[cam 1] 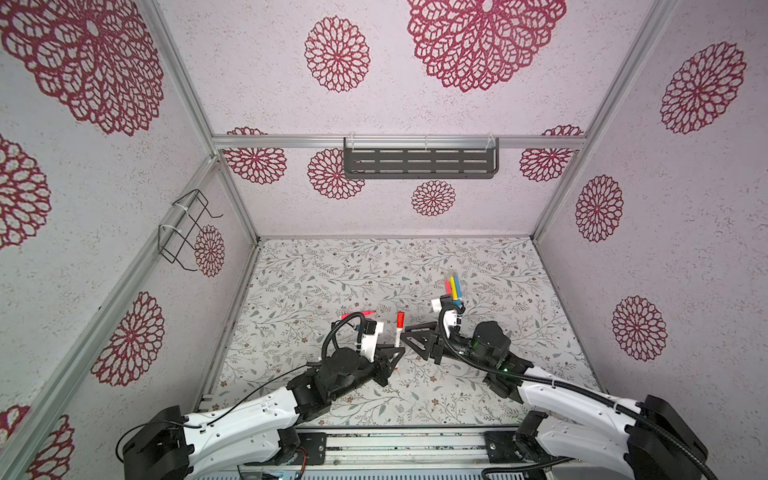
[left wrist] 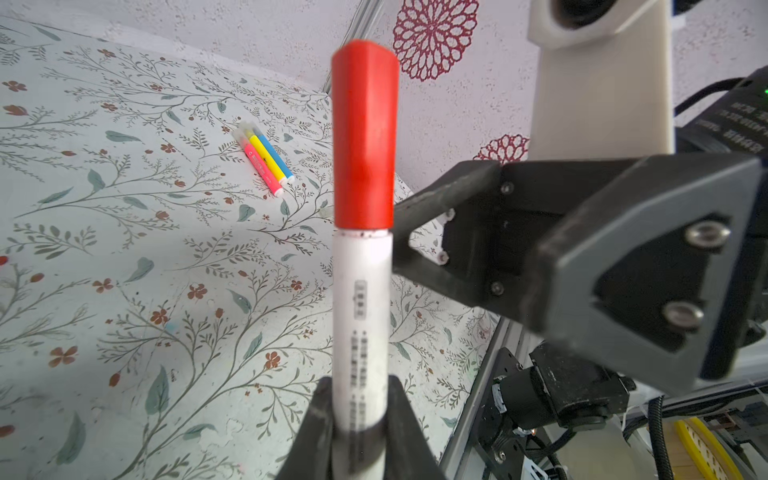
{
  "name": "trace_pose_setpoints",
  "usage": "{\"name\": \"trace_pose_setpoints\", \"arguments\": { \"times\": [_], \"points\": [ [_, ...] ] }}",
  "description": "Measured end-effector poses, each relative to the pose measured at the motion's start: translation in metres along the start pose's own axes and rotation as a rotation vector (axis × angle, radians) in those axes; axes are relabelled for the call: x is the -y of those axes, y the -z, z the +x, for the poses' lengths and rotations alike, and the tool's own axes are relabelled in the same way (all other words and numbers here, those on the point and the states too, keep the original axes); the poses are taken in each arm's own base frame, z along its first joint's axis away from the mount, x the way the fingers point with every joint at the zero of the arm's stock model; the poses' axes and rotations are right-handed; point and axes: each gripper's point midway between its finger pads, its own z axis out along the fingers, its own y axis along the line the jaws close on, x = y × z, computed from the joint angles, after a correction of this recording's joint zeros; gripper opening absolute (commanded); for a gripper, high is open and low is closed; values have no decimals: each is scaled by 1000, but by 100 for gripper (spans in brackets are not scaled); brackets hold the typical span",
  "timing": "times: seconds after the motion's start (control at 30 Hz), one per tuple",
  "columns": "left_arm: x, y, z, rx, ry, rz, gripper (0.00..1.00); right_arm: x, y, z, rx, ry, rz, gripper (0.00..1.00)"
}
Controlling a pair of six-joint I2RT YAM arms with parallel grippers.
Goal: Insert the pens into the pen caps
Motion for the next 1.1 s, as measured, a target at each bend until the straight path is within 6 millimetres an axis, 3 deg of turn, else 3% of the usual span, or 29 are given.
{"name": "trace_pose_setpoints", "arguments": {
  "times": [0.23,0.53,0.77,1.0,1.1],
  "points": [
    [1,0,-1,4,1,3,0,8,14,-19,43,23,105,57],
    [-1,-9,14,-42,-8,-8,0,4,-7,-50,19,57,156,58],
    [3,-13,19,-59,-16,-3,0,21,-28,-44,-48,32,200,58],
    [4,-13,17,-53,-18,-2,0,33,-33,-33,-89,11,228,56],
    [4,-13,17,-52,-19,-5,0,33,-33,-32,-94,9,226,50]
  ]
}}
